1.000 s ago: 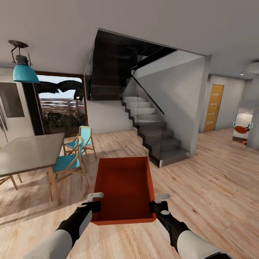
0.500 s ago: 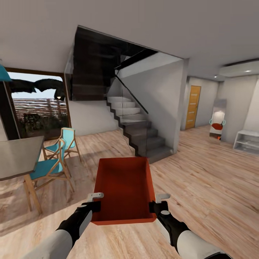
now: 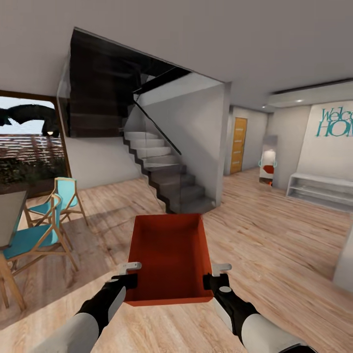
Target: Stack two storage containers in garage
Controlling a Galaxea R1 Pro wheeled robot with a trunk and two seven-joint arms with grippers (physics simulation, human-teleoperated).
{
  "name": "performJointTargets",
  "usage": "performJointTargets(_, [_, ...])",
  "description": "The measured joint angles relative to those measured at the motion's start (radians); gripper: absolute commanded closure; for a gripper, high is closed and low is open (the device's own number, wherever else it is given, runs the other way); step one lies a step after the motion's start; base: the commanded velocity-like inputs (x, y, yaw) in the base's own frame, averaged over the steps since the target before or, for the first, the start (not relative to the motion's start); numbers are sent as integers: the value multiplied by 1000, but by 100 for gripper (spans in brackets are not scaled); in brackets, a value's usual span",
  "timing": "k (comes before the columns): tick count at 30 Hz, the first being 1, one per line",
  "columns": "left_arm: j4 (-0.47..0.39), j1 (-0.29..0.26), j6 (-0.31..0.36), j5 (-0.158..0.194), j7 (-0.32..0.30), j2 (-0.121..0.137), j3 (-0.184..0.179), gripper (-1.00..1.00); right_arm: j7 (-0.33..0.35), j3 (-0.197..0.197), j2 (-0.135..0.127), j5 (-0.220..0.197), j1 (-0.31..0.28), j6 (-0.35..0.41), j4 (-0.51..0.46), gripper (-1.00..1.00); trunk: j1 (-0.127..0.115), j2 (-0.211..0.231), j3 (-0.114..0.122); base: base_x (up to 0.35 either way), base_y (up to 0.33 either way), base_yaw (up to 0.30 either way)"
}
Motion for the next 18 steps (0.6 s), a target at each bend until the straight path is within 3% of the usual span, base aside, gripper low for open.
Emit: performJointTargets(18, [-3, 0, 0, 4, -1, 2, -3, 100, -1, -3, 2, 4, 0, -1, -1, 100, 0, 0, 0, 0, 0, -282])
